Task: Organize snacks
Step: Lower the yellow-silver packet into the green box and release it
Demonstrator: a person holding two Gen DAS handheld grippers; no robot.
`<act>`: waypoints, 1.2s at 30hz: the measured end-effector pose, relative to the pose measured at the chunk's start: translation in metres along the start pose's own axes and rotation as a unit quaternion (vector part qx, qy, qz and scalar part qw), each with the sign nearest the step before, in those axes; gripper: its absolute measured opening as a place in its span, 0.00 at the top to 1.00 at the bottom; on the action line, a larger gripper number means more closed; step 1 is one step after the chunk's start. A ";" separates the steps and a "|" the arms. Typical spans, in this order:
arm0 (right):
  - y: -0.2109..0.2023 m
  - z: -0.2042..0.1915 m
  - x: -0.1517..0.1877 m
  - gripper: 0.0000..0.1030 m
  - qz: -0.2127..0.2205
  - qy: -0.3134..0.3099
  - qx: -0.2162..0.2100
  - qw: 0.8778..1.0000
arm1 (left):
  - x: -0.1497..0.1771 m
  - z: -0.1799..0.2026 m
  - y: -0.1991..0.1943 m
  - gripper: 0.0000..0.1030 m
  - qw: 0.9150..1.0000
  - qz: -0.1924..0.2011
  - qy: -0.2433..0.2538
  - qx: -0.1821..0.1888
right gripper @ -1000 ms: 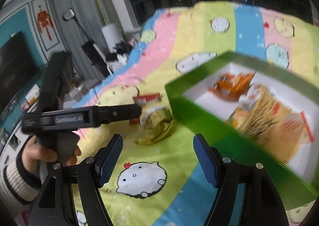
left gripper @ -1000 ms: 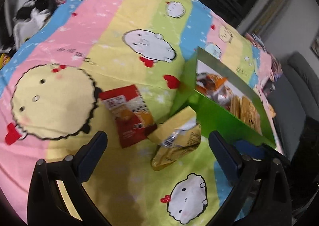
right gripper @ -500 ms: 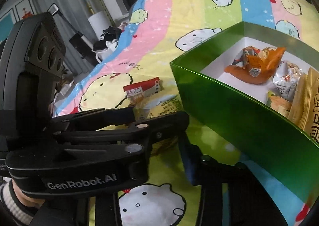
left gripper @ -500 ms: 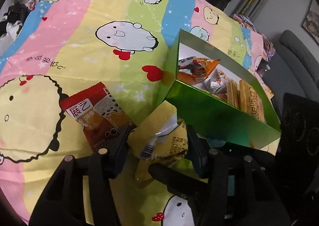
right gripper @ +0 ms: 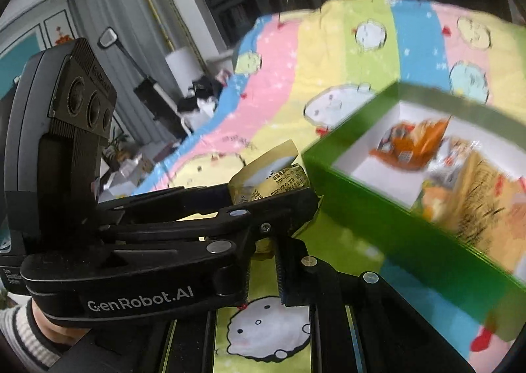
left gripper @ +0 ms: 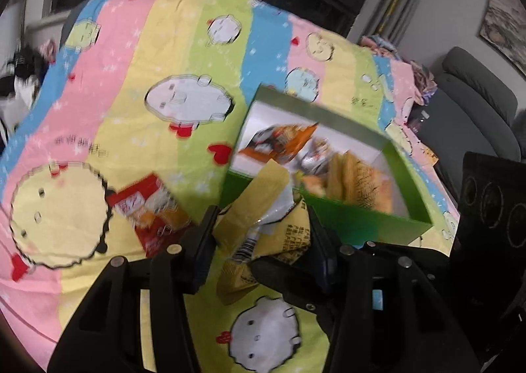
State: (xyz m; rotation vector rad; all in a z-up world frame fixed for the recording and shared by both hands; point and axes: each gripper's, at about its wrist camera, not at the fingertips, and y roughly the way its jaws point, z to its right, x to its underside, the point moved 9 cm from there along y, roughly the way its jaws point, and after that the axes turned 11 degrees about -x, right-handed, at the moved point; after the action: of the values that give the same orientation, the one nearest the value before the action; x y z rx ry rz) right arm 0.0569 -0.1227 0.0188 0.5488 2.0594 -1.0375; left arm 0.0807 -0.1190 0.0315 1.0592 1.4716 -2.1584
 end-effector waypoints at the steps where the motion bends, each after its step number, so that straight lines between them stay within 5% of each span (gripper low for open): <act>1: -0.007 -0.001 -0.004 0.86 0.009 -0.002 0.002 1.000 | -0.005 0.005 -0.004 0.52 1.000 0.007 0.005 0.001; 11: -0.059 0.022 -0.043 0.86 0.077 -0.002 0.043 0.996 | -0.050 0.066 -0.005 0.51 0.997 0.040 0.056 0.024; 24: -0.085 0.091 -0.044 0.85 0.086 0.049 0.096 0.990 | -0.056 0.120 0.048 0.49 0.995 0.002 0.094 0.031; 30: -0.087 0.108 -0.036 0.85 0.081 0.069 0.116 0.988 | -0.050 0.125 0.063 0.36 0.995 -0.018 0.098 0.013; 32: -0.087 0.111 -0.034 0.82 0.077 0.074 0.117 0.987 | -0.051 0.124 0.063 0.19 0.995 -0.014 0.102 0.002; 34: -0.087 0.111 -0.033 0.72 0.075 0.075 0.119 0.987 | -0.053 0.122 0.061 0.05 0.995 -0.004 0.103 -0.010; 36: -0.089 0.110 -0.032 0.51 0.075 0.075 0.122 0.987 | -0.056 0.118 0.055 0.02 0.995 0.005 0.101 -0.017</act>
State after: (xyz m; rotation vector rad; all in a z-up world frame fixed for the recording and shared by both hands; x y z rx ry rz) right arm 0.0663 -0.2653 0.0452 0.9176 1.9939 -1.1974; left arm 0.1065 -0.2555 0.0589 1.3022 1.5798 -2.0615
